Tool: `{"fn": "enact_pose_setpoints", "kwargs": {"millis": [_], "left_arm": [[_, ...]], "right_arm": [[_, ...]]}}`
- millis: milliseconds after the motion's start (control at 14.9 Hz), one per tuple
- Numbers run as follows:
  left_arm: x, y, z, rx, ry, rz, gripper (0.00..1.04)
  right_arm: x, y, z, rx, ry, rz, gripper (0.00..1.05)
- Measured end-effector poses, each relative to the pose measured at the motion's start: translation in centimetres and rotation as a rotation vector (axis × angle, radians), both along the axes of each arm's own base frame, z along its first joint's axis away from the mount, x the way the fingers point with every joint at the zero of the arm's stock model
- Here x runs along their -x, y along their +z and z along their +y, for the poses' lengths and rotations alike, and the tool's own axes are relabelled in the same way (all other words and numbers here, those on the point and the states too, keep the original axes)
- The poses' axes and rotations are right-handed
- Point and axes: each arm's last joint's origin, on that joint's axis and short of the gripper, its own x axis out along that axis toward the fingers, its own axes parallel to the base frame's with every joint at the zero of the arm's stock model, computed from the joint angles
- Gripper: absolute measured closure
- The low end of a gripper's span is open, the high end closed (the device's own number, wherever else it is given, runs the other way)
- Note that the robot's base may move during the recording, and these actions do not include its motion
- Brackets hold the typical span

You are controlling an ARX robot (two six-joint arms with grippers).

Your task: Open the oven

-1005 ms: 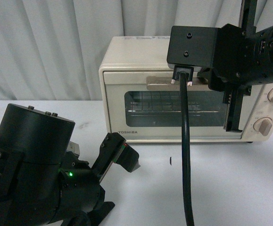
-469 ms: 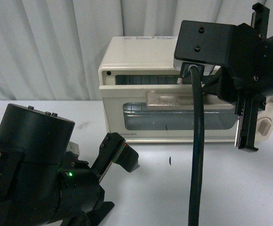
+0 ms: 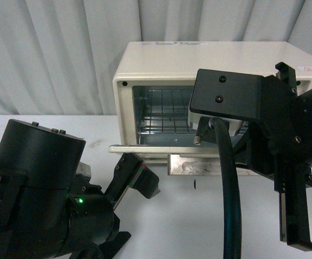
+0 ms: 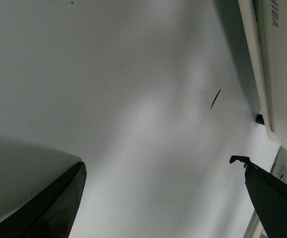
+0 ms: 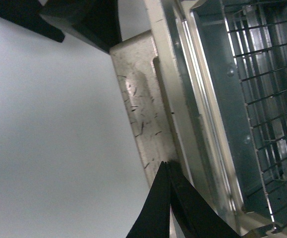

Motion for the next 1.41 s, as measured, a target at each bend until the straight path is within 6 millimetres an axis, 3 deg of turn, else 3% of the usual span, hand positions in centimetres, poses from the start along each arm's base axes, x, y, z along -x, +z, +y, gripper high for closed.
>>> {"fn": "enact_pose_setpoints", "kwargs": {"millis": [67,268,335,536,670,1072,1139,1273,1407], "left_arm": [[0.0,0.0,0.0,0.000,0.000,0.000,0.07],[0.0,0.0,0.0,0.000,0.000,0.000,0.07],[0.0,0.0,0.0,0.000,0.000,0.000,0.07],[0.0,0.0,0.0,0.000,0.000,0.000,0.07],[0.0,0.0,0.0,0.000,0.000,0.000,0.07],[0.0,0.0,0.0,0.000,0.000,0.000,0.07],[0.0,0.0,0.0,0.000,0.000,0.000,0.07],[0.0,0.0,-0.1,0.001,-0.004,-0.002,0.07],[0.0,0.0,-0.1,0.001,-0.005,0.001,0.07]], "right_arm": [[0.2,0.2,0.2,-0.010,0.006,0.016,1.03],[0.9,3.5,1.0,-0.083,0.045,-0.024,1.03],[1.1,5.3,0.9,-0.124,0.048,-0.052,1.03],[1.4,7.6,0.0,-0.130,0.023,-0.088,1.01],[1.3,8.6,-0.2,-0.141,0.014,-0.122,0.82],[1.3,8.6,-0.3,-0.140,0.012,-0.120,0.22],[1.0,8.5,0.1,-0.169,-0.079,-0.272,0.20],[2.5,7.0,-1.1,-0.334,-0.469,-0.497,0.36],[4.9,5.3,-4.7,-0.628,-0.846,-0.621,0.56]]}}
